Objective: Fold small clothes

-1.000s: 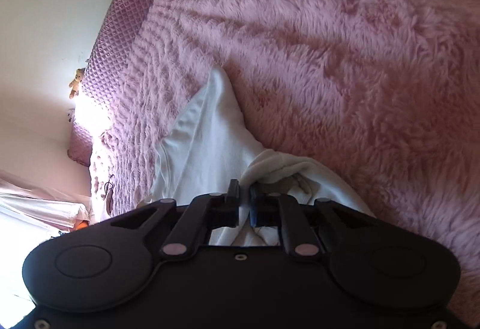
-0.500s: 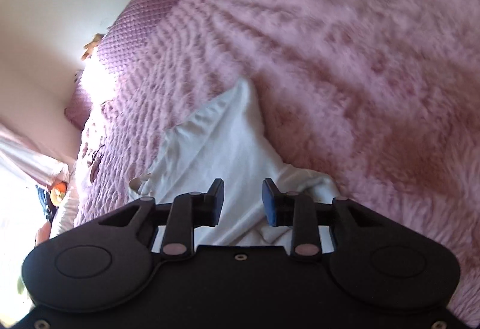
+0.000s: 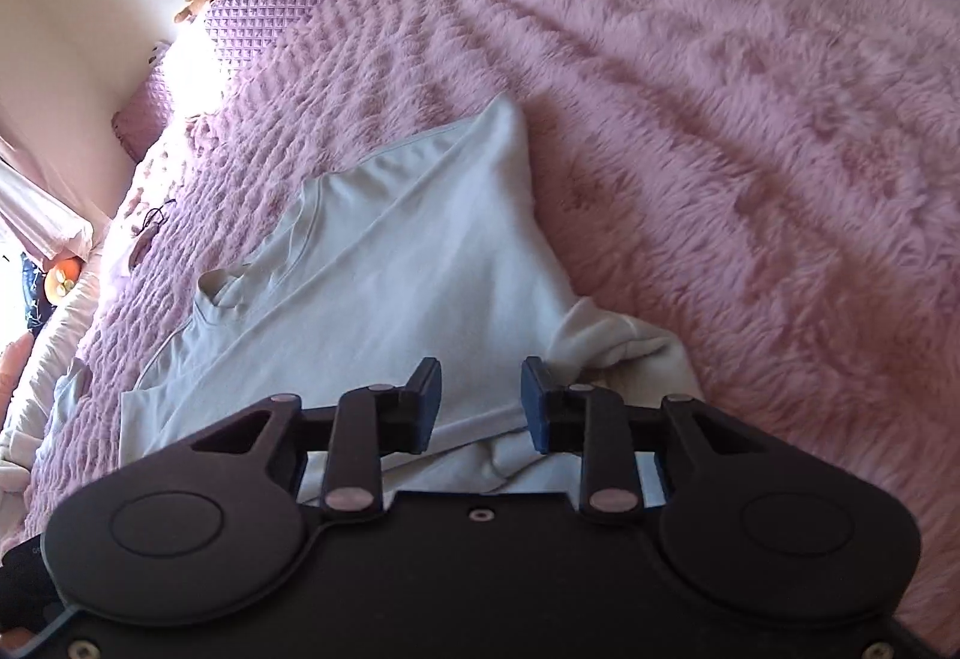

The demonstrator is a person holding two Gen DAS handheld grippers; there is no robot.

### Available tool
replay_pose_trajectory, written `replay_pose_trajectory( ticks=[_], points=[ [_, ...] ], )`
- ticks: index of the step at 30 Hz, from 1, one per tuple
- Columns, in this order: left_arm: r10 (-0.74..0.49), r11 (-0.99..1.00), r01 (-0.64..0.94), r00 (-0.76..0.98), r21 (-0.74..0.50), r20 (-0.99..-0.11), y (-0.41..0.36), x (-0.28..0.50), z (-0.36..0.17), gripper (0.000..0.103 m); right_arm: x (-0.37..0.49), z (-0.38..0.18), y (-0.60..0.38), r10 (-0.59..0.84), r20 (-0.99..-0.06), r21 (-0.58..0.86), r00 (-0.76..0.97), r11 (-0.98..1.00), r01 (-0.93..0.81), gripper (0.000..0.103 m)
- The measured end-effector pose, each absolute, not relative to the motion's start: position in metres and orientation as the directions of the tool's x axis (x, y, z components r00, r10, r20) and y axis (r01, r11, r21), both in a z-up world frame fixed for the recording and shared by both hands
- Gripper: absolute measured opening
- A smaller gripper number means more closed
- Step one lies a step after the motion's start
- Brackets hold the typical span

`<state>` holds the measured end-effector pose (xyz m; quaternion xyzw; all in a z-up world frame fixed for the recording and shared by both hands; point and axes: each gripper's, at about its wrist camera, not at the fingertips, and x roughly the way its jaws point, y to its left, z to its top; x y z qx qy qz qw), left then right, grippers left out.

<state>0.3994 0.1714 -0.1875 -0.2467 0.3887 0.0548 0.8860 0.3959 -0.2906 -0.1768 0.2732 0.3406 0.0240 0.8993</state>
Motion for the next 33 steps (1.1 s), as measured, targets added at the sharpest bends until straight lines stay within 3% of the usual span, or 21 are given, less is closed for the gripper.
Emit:
replay_pose_trajectory(
  ticks=[1, 3, 6, 10, 13, 20, 33],
  points=[
    [-0.104, 0.859, -0.304, 0.683, -0.411, -0.723, 0.173, 0.394, -0.179, 0.058, 0.392, -0.171, -0.295, 0.226, -0.61, 0.511, 0.76, 0.844, 0.159, 0.028],
    [-0.159, 0.85, -0.263, 0.697, -0.456, -0.699, 0.175, 0.377, -0.158, 0.062, 0.376, -0.154, -0.303, 0.212, -0.624, 0.5, 0.752, 0.848, 0.176, 0.04],
    [-0.181, 0.88, -0.176, 0.734, -0.441, -0.654, 0.178, 0.336, -0.125, 0.072, 0.34, -0.125, -0.314, 0.263, -0.572, 0.505, 0.777, 0.859, 0.081, 0.046],
    [-0.216, 0.883, -0.125, 0.75, -0.453, -0.626, 0.197, 0.265, -0.103, 0.074, 0.276, -0.104, -0.336, 0.364, -0.541, 0.521, 0.758, 0.853, -0.038, 0.049],
    [-0.242, 0.861, -0.127, 0.75, -0.493, -0.615, 0.215, 0.211, -0.112, 0.076, 0.229, -0.109, -0.352, 0.423, -0.567, 0.523, 0.707, 0.848, -0.088, 0.049],
    [-0.26, 0.777, -0.262, 0.696, -0.573, -0.67, 0.246, 0.124, -0.169, 0.076, 0.166, -0.157, -0.362, 0.407, -0.685, 0.482, 0.605, 0.875, -0.042, 0.049],
    [-0.4, 0.74, -0.263, 0.568, -0.62, -0.719, 0.236, 0.101, -0.204, 0.078, 0.154, -0.183, -0.345, 0.478, -0.721, 0.527, 0.501, 0.848, -0.052, 0.058]
  ],
)
